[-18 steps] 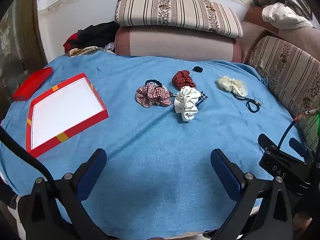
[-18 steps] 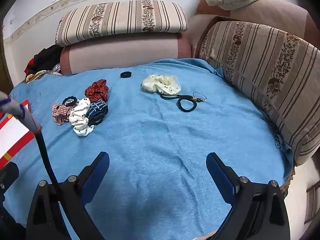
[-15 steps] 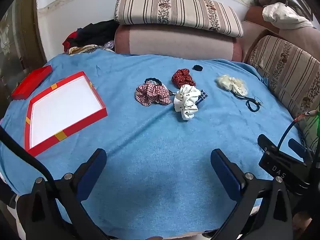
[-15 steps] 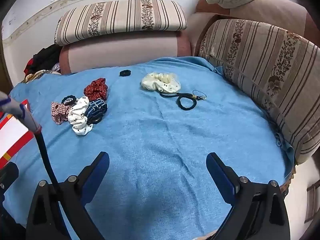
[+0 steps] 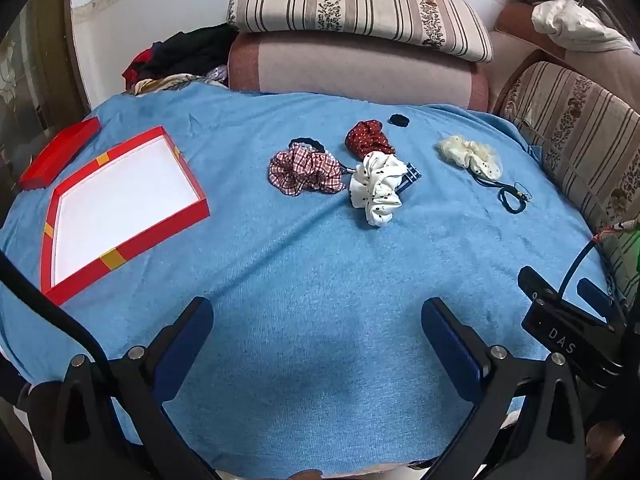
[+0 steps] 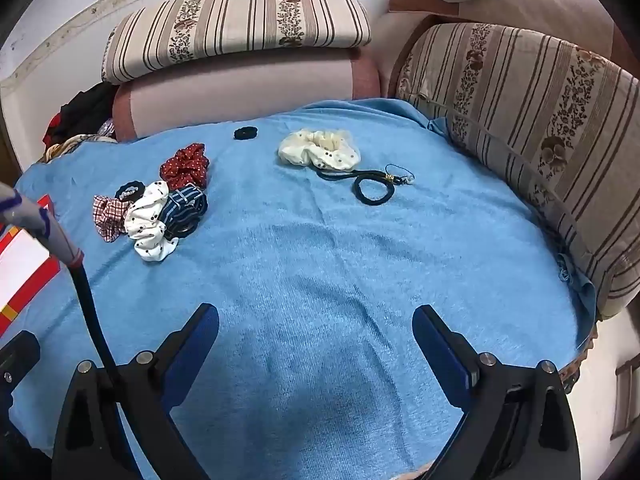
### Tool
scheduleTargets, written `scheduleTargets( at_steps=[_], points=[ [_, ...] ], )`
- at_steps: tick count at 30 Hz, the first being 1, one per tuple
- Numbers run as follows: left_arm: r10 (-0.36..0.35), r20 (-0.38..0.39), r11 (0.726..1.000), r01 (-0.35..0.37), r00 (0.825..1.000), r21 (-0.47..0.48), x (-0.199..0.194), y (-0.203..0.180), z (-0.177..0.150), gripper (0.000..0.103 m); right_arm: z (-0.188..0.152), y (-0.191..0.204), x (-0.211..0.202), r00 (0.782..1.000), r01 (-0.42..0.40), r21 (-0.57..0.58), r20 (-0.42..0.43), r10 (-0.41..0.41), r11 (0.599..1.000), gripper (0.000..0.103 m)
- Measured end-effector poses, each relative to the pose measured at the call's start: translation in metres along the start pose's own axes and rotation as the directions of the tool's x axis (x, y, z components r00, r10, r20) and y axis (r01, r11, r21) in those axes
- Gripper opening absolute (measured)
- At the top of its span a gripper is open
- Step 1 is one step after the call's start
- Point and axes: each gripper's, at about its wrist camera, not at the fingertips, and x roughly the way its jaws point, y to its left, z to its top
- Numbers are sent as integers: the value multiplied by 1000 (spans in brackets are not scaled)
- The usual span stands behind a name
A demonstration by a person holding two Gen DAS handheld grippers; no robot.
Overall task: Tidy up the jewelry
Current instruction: 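Move both tools toward the pile of scrunchies on the blue cloth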
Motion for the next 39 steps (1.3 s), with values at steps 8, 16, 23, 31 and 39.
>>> scheduleTargets(
  at_steps=[8, 16, 23, 31, 39],
  points=[
    [1, -13, 1000, -1, 1000, -5, 1, 1, -2, 103, 0, 0, 1, 1000, 0, 2, -5, 0, 1000, 99],
    [-6, -11, 1000, 6, 1000, 0, -1, -1, -2, 103, 0, -3, -7, 1000, 5, 6, 5, -5, 1000, 99],
    [-37, -5, 999, 37, 999, 14, -12, -10, -10, 103, -2, -12, -16, 1000, 22, 20, 16, -22, 1000, 99],
    [-46, 0, 999, 46, 999, 17, -31, -15, -16, 103, -3, -23, -33, 999, 39, 40, 37, -40, 998, 99],
    [-60, -25, 995, 62, 998, 76, -54, -27, -47, 103, -1, -25, -56, 995, 47, 43, 81, -50, 998, 99]
  ],
)
